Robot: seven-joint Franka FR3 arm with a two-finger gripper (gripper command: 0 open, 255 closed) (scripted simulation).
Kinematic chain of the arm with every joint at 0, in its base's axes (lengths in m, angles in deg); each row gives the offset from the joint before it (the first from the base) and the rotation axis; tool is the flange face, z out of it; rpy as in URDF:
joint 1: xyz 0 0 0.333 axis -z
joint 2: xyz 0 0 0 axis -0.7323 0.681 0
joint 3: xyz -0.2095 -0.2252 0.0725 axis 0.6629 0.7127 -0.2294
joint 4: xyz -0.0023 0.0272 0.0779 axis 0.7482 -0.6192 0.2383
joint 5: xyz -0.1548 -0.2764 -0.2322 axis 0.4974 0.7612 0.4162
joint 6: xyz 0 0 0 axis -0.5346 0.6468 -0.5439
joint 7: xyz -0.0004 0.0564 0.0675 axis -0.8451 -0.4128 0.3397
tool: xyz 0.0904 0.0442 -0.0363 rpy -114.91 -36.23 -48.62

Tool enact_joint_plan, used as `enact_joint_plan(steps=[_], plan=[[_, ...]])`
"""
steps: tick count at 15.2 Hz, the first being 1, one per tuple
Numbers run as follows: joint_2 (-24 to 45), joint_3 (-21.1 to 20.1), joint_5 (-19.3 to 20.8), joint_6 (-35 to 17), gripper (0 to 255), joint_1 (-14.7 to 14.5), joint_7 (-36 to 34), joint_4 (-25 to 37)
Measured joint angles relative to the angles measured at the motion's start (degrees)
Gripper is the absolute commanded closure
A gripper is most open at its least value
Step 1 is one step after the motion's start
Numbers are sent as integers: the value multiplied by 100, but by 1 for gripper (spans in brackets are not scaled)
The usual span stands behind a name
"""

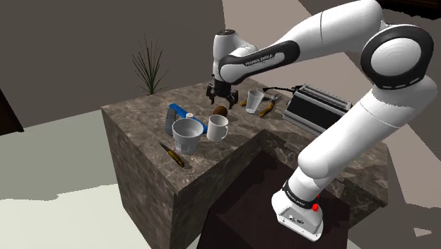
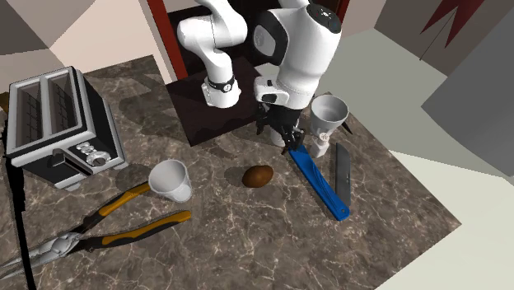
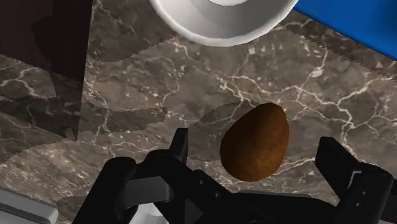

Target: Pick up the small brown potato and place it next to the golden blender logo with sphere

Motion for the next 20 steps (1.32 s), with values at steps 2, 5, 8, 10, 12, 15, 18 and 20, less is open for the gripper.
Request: enact_joint_plan(steps=[2,5,8,10,12,15,18,20], plan=[[524,-73,316,-102,0,113,-782,273],[1093,-24,701,-171,0,221,-1798,560],[1406,38,908,-323,0,254,-2156,644],[1505,66,991,-448,0,268,-2238,604],[1586,97,1064,-568,0,289,-2278,559],[1647,117,1121,-665,0,299,-2319,516],[1653,119,1129,-679,0,299,-2327,508],[1654,119,1129,-680,255,299,-2327,507]])
